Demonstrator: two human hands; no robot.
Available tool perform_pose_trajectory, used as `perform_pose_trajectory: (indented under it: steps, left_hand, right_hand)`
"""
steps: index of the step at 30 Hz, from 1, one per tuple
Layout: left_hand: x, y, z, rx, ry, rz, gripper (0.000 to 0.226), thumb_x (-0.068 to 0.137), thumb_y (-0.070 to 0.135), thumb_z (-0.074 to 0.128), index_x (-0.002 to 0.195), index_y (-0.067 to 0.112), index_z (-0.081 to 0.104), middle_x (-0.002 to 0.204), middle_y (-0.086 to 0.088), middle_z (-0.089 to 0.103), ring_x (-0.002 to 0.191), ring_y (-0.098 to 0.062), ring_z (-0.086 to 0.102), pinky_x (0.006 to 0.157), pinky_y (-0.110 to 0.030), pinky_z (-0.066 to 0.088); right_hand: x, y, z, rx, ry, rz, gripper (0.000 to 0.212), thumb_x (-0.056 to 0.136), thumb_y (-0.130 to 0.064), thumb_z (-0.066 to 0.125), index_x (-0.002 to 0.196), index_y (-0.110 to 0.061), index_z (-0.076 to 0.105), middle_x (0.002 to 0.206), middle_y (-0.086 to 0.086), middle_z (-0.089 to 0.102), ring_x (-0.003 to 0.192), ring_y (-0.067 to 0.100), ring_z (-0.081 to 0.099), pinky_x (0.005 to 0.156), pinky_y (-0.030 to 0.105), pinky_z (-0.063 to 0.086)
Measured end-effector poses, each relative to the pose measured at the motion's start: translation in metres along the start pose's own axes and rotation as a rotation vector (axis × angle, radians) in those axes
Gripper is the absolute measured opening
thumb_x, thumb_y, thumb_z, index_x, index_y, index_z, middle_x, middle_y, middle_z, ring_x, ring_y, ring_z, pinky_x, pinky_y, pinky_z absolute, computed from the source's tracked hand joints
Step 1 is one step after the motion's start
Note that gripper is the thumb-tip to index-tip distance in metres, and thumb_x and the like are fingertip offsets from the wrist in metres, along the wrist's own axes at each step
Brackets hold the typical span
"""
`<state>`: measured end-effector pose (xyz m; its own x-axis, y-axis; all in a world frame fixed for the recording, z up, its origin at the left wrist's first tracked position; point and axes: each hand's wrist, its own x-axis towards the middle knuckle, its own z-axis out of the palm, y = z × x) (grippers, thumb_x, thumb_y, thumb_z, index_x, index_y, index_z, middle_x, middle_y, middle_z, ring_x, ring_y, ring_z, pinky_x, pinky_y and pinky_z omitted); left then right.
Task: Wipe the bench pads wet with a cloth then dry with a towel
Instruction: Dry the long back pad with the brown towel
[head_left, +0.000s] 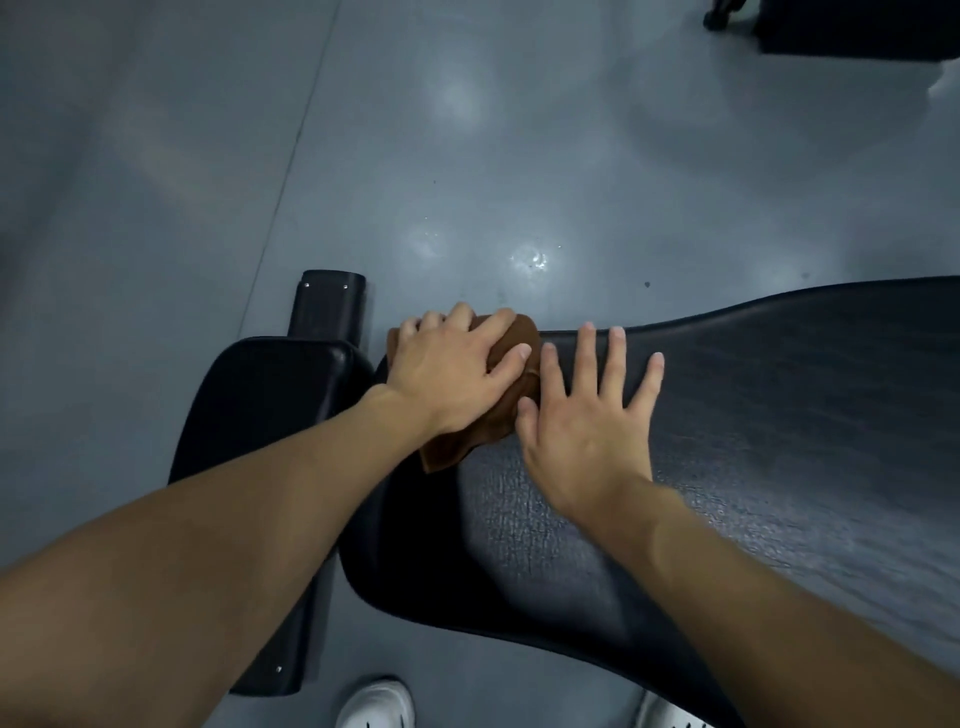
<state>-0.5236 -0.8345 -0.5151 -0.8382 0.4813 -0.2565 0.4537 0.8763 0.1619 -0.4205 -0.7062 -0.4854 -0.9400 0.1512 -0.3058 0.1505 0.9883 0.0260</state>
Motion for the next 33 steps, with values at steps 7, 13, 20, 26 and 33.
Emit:
perform_pose_trajectory:
  steps: [7, 13, 20, 26, 33]
  left_hand:
    - [-0.026, -0.026, 0.015, -0.28, 0.046, -0.37, 0.061, 0.097, 0.065, 0.027, 0.151, 0.038, 0.029, 0.146, -0.015, 0.038, 0.128, -0.042, 0.041, 0.103, -0.055, 0.038]
    - [-0.037, -0.026, 0.016, -0.305, 0.026, -0.428, 0.066, 0.097, 0.067, 0.022, 0.155, 0.036, 0.015, 0.145, -0.02, 0.035, 0.125, -0.043, 0.042, 0.1, -0.053, 0.039]
    - [-0.039, -0.026, 0.023, -0.257, 0.068, -0.476, 0.065, 0.097, 0.067, 0.02, 0.155, 0.036, 0.016, 0.14, -0.022, 0.04, 0.119, -0.044, 0.049, 0.093, -0.049, 0.042]
    - [-0.039, -0.027, 0.026, -0.249, 0.157, -0.443, 0.06, 0.097, 0.068, 0.019, 0.15, 0.04, 0.026, 0.138, -0.02, 0.045, 0.121, -0.043, 0.05, 0.097, -0.046, 0.038]
    - [-0.085, -0.034, 0.044, -0.299, 0.221, -0.395, 0.068, 0.097, 0.067, 0.018, 0.155, 0.033, 0.018, 0.145, -0.024, 0.043, 0.131, -0.042, 0.043, 0.102, -0.046, 0.037]
  right_hand:
    - [-0.001, -0.016, 0.02, -0.11, 0.055, -0.006, 0.077, 0.095, -0.062, -0.004, 0.16, -0.023, 0.006, 0.163, 0.028, -0.006, 0.15, 0.047, -0.011, 0.112, 0.073, -0.003]
    - [0.003, -0.018, 0.027, -0.149, 0.092, 0.016, 0.079, 0.094, -0.067, 0.005, 0.159, -0.024, 0.016, 0.164, 0.024, 0.004, 0.151, 0.045, -0.002, 0.113, 0.071, 0.0]
    - [0.002, -0.018, 0.027, -0.134, 0.11, -0.026, 0.077, 0.095, -0.068, 0.004, 0.16, -0.026, 0.004, 0.165, 0.021, -0.007, 0.151, 0.044, -0.012, 0.113, 0.07, -0.007]
    - [0.005, -0.016, 0.03, -0.128, 0.167, -0.014, 0.077, 0.094, -0.069, 0.001, 0.159, -0.029, -0.001, 0.166, 0.016, -0.008, 0.151, 0.042, -0.013, 0.114, 0.068, -0.009]
    - [-0.002, -0.022, 0.031, -0.153, 0.254, -0.003, 0.072, 0.096, -0.067, 0.004, 0.159, -0.033, 0.012, 0.168, 0.003, 0.001, 0.152, 0.036, -0.008, 0.112, 0.071, -0.009]
